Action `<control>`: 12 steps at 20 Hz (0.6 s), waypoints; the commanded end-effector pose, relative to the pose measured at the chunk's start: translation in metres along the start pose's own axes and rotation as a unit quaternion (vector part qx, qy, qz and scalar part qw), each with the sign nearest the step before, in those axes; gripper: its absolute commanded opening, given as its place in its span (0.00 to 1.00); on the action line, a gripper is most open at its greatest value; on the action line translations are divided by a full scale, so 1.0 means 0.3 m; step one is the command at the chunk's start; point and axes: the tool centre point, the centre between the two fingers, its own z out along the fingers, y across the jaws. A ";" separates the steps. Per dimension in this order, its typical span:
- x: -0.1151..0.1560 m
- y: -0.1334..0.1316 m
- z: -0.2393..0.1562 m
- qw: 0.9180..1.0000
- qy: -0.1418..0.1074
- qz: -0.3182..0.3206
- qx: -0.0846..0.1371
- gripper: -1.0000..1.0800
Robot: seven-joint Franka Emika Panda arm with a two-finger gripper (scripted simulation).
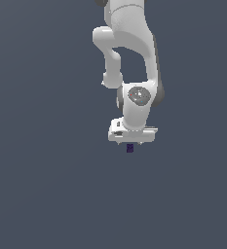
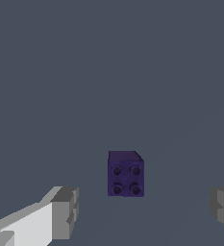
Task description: Pick up the object and move it to a goal position.
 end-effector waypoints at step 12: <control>-0.010 -0.022 0.092 1.000 0.000 0.001 0.000 0.96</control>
